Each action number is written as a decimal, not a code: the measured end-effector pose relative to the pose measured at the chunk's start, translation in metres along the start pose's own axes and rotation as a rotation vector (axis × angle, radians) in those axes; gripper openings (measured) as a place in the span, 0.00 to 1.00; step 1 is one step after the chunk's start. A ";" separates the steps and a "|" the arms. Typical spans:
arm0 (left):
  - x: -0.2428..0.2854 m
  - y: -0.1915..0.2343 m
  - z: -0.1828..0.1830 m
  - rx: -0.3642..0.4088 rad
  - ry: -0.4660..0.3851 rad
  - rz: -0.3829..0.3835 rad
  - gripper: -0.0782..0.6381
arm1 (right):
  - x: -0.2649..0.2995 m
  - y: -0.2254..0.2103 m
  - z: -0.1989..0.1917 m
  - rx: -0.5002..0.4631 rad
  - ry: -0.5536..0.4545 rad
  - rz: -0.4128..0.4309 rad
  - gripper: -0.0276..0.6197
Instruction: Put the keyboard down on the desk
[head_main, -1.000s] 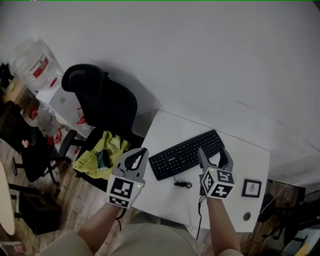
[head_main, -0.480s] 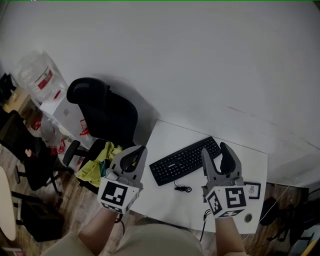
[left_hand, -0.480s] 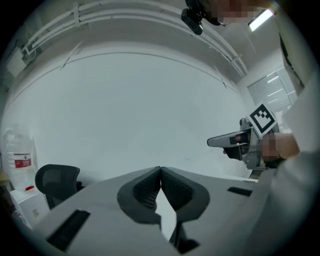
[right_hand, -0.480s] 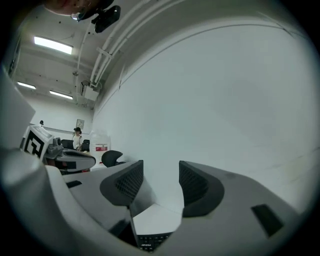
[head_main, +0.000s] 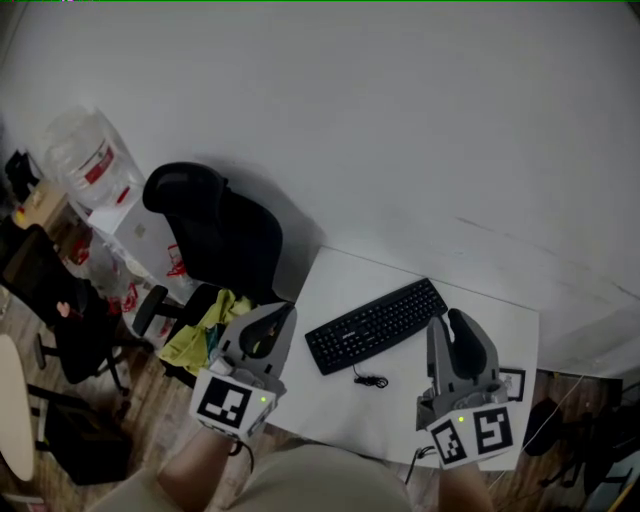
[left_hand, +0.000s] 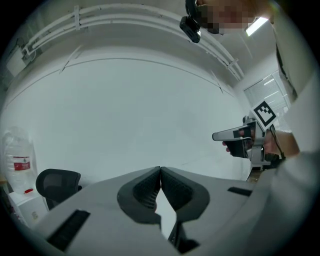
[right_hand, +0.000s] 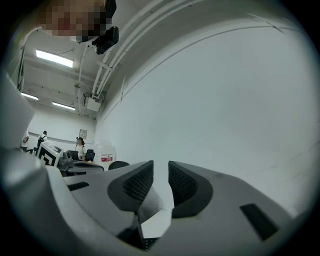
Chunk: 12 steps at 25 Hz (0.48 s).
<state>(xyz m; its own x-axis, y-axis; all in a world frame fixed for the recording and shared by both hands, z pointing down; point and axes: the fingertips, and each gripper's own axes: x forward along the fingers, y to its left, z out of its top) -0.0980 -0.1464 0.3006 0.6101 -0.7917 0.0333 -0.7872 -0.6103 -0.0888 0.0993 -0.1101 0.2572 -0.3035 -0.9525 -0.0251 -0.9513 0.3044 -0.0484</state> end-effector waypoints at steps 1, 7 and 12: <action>-0.002 0.000 -0.001 -0.002 0.003 0.000 0.14 | -0.003 0.001 -0.002 -0.003 0.005 -0.002 0.21; -0.008 -0.005 -0.020 -0.026 0.039 -0.025 0.14 | -0.013 0.006 -0.018 0.005 0.038 0.014 0.12; -0.010 -0.015 -0.040 -0.043 0.068 -0.052 0.14 | -0.015 0.009 -0.041 0.023 0.079 0.043 0.09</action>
<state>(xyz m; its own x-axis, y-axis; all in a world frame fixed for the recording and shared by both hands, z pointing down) -0.0957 -0.1300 0.3419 0.6438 -0.7580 0.1044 -0.7587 -0.6501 -0.0422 0.0934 -0.0936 0.2976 -0.3478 -0.9362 0.0516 -0.9363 0.3439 -0.0714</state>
